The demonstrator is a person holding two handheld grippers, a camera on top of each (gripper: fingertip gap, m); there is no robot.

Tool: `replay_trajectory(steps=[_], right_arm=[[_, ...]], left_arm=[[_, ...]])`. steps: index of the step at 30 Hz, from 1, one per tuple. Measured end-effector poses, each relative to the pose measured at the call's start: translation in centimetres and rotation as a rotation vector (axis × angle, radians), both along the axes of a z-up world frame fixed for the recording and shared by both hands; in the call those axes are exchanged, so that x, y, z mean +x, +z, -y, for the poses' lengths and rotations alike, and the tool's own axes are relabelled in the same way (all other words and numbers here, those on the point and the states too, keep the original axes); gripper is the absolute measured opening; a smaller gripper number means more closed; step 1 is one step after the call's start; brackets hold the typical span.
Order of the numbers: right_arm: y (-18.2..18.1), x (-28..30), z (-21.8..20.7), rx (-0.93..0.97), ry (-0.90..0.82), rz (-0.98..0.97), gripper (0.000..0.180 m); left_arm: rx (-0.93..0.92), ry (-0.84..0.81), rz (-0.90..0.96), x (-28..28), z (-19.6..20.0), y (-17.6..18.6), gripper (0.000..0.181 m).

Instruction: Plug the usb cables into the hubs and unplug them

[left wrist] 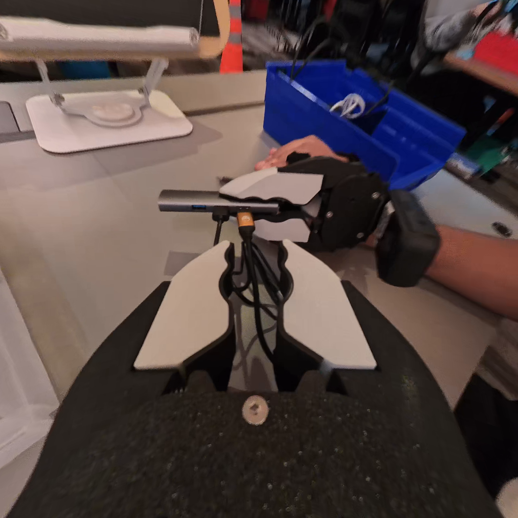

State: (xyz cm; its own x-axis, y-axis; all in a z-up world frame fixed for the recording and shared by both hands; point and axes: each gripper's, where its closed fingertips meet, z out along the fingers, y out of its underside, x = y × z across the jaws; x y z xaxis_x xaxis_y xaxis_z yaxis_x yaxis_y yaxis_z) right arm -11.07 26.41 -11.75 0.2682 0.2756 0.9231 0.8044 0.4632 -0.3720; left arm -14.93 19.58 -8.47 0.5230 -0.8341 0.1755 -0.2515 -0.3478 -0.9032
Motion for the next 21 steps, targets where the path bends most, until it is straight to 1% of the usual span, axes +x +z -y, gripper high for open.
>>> replay_trajectory(steps=[1,3,5,8,10,11,12,15,18,21], right_arm=[[0.0,0.0,0.0,0.001,0.000,-0.001,0.017],[0.2,0.0,0.0,0.013,-0.005,-0.004,0.017],[0.4,-0.2,0.2,0.026,0.002,-0.003,0.017],[0.8,-0.8,0.7,0.032,0.027,-0.020,0.018],[0.8,-1.0,0.9,0.036,0.033,-0.015,0.017],[0.8,-1.0,1.0,0.035,0.035,-0.016,0.017],[0.8,-1.1,1.1,0.024,0.039,-0.027,0.017],[0.6,-1.2,1.2,0.025,0.046,-0.012,0.017],[0.2,-1.4,1.2,0.032,0.043,0.024,0.017],[0.6,-1.3,1.2,0.028,0.034,0.001,0.017]], left_arm=[[0.002,-0.006,0.038,-0.2,0.5,0.5,0.028],[-0.006,-0.024,0.044,-0.3,1.5,0.5,0.030],[0.030,-0.002,-0.021,-0.2,1.6,-0.7,0.030],[0.069,0.029,-0.145,0.0,0.7,-2.9,0.030],[0.074,0.026,-0.158,0.2,0.6,-3.4,0.024],[0.071,0.024,-0.156,0.4,0.6,-3.6,0.017],[0.072,0.025,-0.153,0.4,0.6,-3.6,0.004],[0.087,0.051,-0.109,0.3,0.4,-2.9,0.003],[0.067,0.035,-0.113,0.4,0.3,-2.5,0.003],[0.051,0.009,-0.135,0.4,0.1,-2.1,0.003]])
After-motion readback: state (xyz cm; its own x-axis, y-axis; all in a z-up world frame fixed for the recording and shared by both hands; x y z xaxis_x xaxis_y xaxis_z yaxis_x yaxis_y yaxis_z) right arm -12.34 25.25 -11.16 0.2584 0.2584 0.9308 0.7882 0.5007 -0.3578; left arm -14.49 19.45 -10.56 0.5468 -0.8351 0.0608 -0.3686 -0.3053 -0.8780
